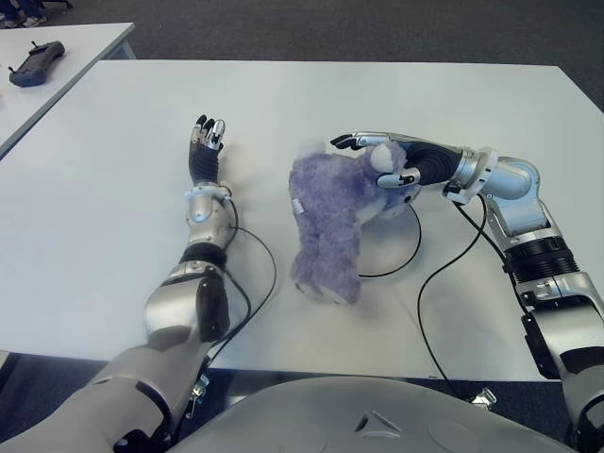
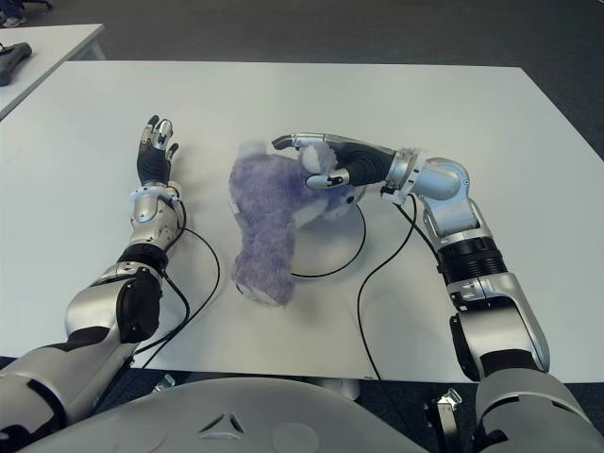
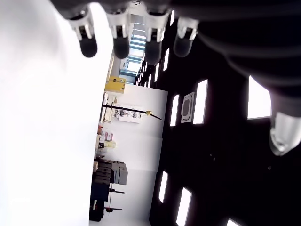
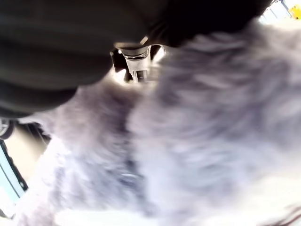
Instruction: Put the doll into the plate.
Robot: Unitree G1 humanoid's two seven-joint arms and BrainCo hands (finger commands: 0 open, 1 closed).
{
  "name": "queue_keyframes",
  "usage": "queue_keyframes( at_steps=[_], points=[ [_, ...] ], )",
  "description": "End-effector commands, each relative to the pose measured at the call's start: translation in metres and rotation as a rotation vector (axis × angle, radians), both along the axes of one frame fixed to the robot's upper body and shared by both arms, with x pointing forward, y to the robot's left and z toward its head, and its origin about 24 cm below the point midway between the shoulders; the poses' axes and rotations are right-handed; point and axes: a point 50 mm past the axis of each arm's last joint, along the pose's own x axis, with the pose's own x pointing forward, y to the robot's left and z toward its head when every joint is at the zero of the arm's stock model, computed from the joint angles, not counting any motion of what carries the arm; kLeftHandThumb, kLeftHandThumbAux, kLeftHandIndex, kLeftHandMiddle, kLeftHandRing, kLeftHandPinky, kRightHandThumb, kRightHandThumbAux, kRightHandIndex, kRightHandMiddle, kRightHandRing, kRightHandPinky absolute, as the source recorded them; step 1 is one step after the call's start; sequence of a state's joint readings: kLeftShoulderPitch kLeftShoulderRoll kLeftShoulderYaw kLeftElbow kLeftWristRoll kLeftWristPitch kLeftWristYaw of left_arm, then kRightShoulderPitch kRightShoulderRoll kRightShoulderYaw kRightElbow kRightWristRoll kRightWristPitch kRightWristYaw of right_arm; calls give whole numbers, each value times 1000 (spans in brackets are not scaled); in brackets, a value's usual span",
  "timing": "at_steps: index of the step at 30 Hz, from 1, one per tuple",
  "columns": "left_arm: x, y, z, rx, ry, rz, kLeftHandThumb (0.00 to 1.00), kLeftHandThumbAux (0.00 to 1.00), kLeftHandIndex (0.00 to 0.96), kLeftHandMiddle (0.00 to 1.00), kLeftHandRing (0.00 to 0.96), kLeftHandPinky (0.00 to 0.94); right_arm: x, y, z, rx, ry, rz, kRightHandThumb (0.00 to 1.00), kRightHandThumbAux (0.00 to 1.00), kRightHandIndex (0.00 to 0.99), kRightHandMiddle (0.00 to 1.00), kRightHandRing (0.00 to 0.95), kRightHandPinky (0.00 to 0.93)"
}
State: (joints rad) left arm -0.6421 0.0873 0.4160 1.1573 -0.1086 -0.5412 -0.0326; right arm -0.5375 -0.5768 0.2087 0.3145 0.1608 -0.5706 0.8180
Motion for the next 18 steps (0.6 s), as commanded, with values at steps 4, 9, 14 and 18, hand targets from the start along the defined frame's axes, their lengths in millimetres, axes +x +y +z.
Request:
queue_keyframes(
  at_steps=[4,9,14,18],
  points=[
    [-92,-22,-111,-154,450,28,0,458,37,106,66,18,15,-10,-34,220,315,-120,141,252,0,0,0,9],
    [-92,-22,-111,-156,452,29,0,459,32,101,64,18,15,-6,-33,188,424,-53,126,289,0,0,0,6],
    [-92,-22,-111,-158,451,27,0,455,30,100,62,17,13,-2,-29,196,453,21,111,285,0,0,0,0],
    [-92,-22,-111,-162,451,28,0,456,32,99,62,20,14,-3,-28,212,475,65,109,272,0,0,0,0]
  ],
)
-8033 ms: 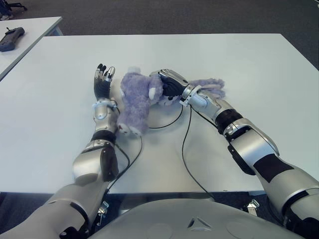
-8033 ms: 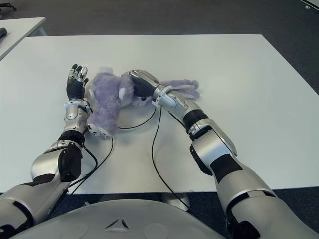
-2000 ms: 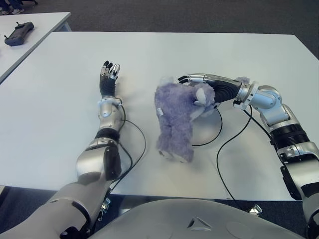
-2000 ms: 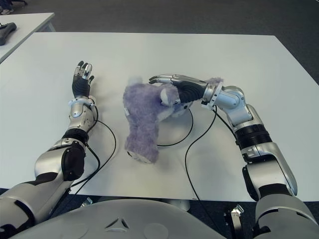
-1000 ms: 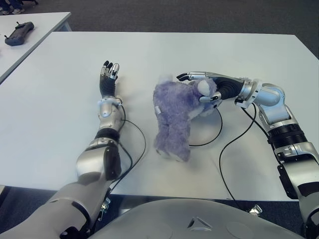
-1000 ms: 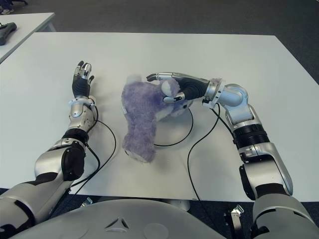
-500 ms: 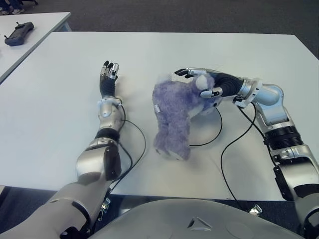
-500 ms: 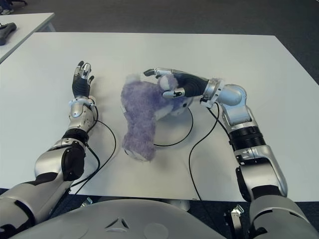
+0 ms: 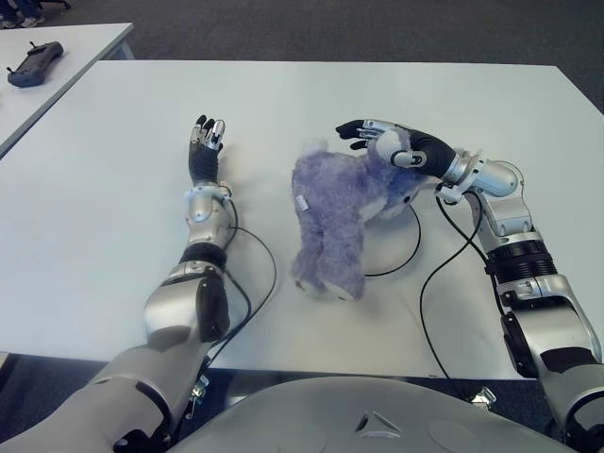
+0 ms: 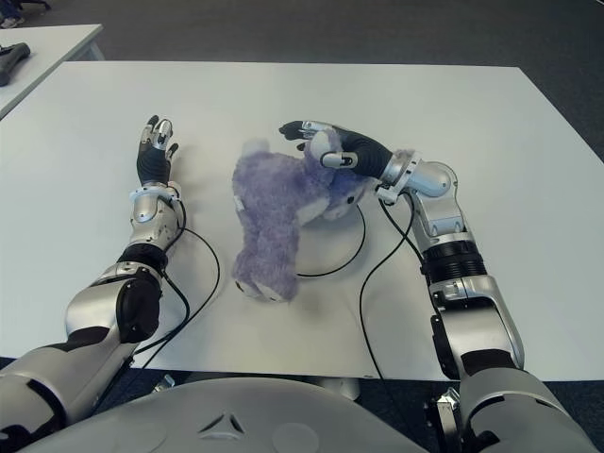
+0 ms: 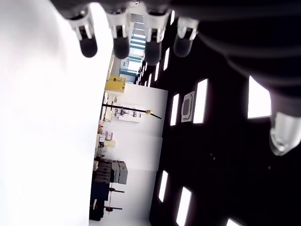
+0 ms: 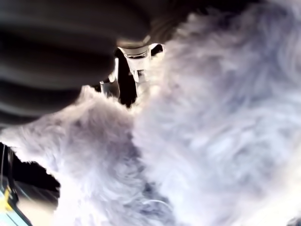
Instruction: Put the doll into the plate.
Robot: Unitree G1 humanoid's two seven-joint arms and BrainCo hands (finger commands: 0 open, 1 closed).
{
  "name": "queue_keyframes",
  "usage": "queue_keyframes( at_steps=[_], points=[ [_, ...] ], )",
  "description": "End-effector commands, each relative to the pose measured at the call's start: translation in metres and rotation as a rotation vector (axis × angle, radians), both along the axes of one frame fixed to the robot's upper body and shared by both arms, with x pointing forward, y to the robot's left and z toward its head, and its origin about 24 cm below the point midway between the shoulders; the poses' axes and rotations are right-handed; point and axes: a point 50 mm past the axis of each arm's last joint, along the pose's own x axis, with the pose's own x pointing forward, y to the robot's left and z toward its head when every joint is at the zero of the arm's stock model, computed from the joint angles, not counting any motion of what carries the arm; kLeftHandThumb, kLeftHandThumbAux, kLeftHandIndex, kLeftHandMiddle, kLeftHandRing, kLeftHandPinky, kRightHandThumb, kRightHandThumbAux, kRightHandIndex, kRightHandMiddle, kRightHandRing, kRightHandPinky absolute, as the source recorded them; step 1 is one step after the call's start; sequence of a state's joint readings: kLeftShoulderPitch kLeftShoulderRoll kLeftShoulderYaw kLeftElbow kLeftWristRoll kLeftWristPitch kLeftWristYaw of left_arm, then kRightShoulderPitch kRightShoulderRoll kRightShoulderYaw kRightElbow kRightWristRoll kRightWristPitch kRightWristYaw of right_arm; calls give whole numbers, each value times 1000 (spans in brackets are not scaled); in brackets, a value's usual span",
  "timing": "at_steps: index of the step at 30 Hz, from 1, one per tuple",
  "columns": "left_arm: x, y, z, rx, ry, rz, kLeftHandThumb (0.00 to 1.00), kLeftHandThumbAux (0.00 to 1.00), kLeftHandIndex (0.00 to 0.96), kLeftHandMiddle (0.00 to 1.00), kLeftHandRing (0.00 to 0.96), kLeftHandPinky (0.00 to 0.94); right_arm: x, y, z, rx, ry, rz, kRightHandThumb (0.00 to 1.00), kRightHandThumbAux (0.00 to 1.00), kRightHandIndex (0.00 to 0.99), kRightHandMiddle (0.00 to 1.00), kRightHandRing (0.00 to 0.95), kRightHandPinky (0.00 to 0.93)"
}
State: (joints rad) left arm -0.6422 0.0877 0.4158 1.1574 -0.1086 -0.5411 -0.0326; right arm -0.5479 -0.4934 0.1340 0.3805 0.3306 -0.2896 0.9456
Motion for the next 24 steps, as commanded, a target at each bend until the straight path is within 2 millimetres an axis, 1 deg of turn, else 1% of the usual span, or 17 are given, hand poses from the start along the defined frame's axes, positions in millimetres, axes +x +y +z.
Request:
queue_keyframes(
  at_steps=[1,7,9,11,15,16,24],
  points=[
    [-92,-22,-111,-164,451,28,0,456,33,99,62,20,0,4,-11,47,145,102,109,270,0,0,0,0],
    [-92,-22,-111,-170,451,28,0,462,31,98,62,17,5,1,-8,42,196,160,117,248,0,0,0,0],
    [-93,-21,-111,-170,451,29,0,466,33,101,64,21,5,1,-6,75,200,186,125,239,0,0,0,0],
    [-93,-21,-112,-174,451,28,0,468,40,104,66,24,5,0,-6,180,276,253,141,226,0,0,0,0],
    [-93,-21,-112,-175,447,26,0,468,42,104,67,24,5,-2,-6,299,385,332,158,212,0,0,0,0],
    [-93,-21,-111,-174,446,26,0,466,43,103,66,24,4,-3,-7,323,408,347,170,194,0,0,0,0],
    [-93,-21,-111,-159,444,22,0,455,35,98,64,15,5,-9,-6,430,472,388,192,132,0,0,0,0]
  ],
)
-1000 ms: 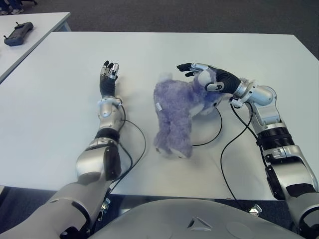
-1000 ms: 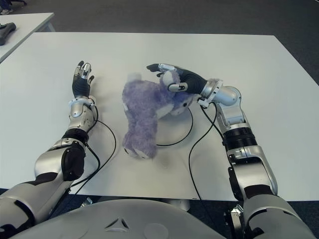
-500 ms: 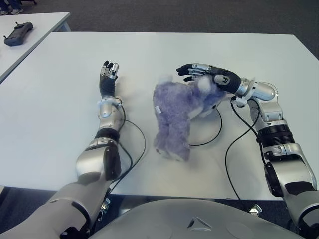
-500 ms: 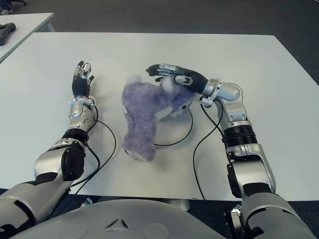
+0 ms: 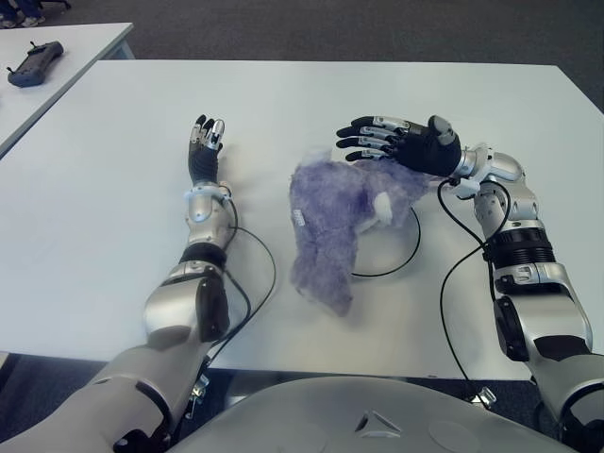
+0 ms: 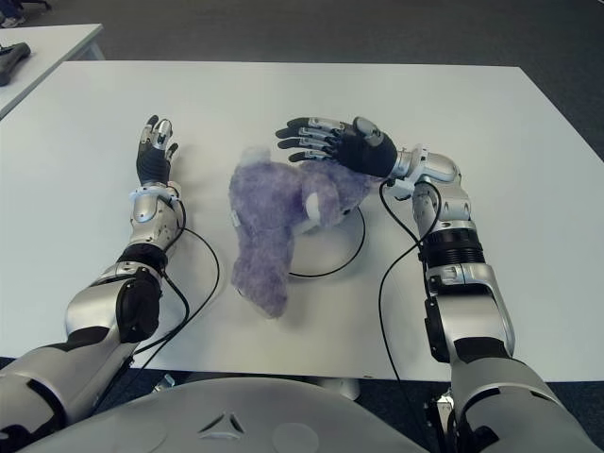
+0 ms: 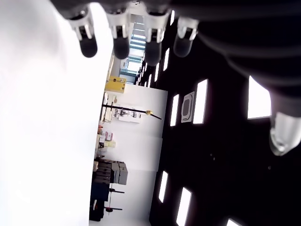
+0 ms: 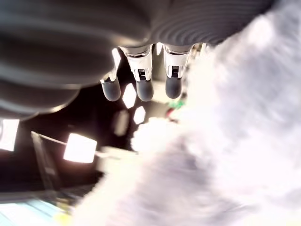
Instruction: Put the doll into the plate.
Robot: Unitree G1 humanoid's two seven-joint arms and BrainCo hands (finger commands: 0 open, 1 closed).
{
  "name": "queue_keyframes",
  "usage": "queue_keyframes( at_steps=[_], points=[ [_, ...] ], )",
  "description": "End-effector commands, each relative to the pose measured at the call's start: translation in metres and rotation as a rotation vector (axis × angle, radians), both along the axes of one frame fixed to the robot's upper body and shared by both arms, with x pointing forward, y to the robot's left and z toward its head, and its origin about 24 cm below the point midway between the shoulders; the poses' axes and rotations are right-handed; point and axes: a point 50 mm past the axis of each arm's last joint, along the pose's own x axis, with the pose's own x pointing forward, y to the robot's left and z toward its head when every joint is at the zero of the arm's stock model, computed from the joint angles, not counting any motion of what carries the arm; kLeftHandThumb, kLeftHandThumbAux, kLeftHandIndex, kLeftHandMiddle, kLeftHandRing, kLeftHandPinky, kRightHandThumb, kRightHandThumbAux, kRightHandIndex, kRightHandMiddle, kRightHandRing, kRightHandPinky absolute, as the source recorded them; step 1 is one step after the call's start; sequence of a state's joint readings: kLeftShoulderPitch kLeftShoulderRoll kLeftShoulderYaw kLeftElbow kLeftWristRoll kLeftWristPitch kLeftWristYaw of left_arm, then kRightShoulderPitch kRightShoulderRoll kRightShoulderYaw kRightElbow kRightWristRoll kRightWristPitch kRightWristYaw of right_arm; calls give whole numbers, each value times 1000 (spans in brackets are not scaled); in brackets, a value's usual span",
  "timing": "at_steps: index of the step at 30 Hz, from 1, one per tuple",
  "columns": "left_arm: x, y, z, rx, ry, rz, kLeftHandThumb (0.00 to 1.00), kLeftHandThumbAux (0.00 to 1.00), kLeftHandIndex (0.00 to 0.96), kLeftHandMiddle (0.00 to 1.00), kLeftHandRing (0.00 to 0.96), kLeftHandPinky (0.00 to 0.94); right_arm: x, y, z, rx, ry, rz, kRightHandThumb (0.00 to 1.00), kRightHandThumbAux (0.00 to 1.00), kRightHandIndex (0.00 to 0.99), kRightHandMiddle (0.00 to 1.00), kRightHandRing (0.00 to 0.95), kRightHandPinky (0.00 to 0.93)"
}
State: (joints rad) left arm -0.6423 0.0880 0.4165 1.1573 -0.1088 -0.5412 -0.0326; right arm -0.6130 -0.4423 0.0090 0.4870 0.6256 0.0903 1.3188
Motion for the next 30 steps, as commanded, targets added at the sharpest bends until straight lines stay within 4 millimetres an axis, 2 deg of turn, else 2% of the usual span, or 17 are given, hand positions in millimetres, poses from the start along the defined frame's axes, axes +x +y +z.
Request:
queue_keyframes(
  at_steps=[1,8,20,30],
  points=[
    [-93,-21,-111,-158,445,21,0,455,35,98,64,15,2,0,-2,136,117,72,192,132,0,0,0,0],
    [-93,-22,-112,-164,455,27,0,459,32,99,63,21,2,-2,-1,172,159,93,200,111,0,0,0,0],
    [-92,-22,-111,-171,449,31,0,462,36,100,62,16,4,-5,1,218,195,64,155,121,0,0,0,0],
    [-92,-21,-111,-181,452,29,0,464,41,102,64,27,10,-1,6,350,293,-82,128,223,0,0,0,0]
  ],
)
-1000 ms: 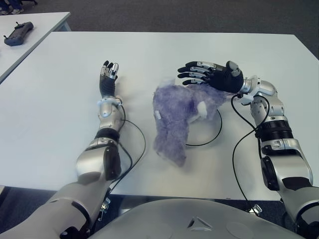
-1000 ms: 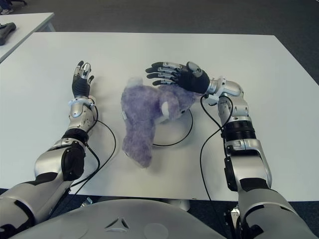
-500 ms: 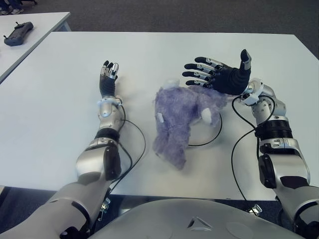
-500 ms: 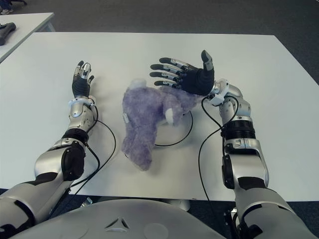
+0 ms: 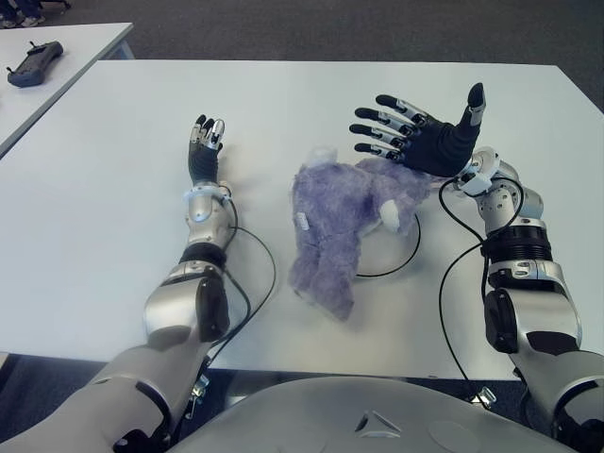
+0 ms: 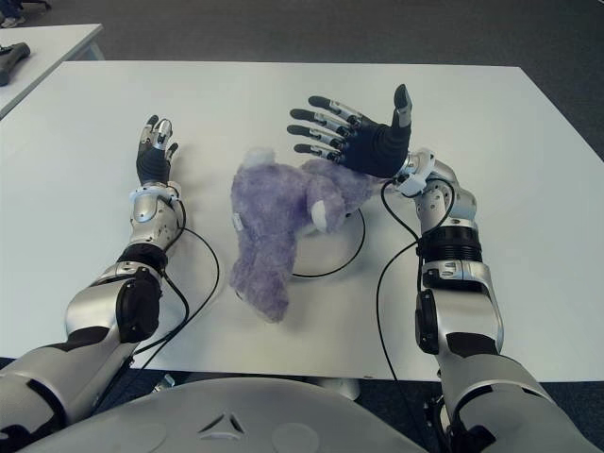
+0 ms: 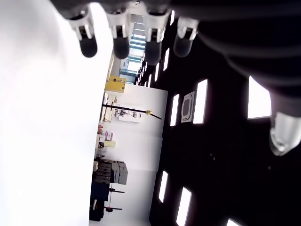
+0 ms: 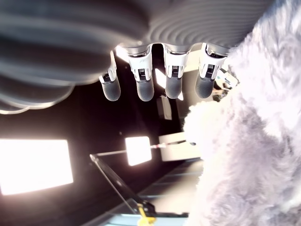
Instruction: Put the doll into the plate.
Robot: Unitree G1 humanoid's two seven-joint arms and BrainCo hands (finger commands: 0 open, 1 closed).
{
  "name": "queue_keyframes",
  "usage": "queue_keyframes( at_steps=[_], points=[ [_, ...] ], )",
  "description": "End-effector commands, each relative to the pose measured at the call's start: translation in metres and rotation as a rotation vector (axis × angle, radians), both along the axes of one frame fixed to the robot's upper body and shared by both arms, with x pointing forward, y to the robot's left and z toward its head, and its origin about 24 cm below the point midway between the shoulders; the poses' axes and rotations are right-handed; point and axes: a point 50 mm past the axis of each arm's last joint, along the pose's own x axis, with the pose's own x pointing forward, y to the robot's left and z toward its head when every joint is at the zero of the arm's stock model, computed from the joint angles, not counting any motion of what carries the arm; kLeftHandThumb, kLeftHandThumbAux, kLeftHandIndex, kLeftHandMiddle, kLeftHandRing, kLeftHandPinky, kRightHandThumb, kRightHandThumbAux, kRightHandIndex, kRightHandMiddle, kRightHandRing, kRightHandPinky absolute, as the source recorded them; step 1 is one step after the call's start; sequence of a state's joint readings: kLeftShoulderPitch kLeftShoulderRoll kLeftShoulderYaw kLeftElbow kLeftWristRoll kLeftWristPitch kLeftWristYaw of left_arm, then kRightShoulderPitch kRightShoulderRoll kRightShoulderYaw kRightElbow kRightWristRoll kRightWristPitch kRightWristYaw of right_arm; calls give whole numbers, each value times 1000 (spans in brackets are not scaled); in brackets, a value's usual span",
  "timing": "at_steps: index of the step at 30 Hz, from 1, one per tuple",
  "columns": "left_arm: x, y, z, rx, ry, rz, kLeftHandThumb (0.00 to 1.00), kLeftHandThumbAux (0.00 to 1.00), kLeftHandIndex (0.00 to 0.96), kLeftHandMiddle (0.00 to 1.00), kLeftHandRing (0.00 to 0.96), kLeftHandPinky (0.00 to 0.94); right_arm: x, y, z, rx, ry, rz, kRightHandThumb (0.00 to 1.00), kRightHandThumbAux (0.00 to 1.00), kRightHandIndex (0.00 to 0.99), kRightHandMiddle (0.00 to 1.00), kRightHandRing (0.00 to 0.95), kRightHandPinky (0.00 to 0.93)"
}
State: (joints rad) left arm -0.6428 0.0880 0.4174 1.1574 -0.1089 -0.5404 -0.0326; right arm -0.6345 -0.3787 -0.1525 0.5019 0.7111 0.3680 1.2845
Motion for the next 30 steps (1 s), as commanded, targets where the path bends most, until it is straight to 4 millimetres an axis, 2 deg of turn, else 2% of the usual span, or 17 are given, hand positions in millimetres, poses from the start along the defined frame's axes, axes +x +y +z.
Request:
queue_keyframes(
  at_steps=[1,2,4,10,30],
  points=[
    [-92,-21,-111,-181,451,27,0,464,41,101,64,27,8,5,5,123,110,-89,127,238,0,0,0,0],
    [-92,-21,-111,-182,450,26,0,467,42,100,63,26,11,6,6,135,129,-103,123,287,0,0,0,0],
    [-92,-21,-111,-179,448,24,0,468,42,99,63,26,18,5,5,164,181,-126,119,319,0,0,0,0],
    [-92,-21,-111,-175,444,21,0,465,41,98,62,20,28,4,-3,226,298,-141,98,376,0,0,0,0],
    [-92,-21,-111,-159,448,25,0,453,38,99,62,19,46,1,-21,352,506,-287,99,417,0,0,0,0]
  ],
)
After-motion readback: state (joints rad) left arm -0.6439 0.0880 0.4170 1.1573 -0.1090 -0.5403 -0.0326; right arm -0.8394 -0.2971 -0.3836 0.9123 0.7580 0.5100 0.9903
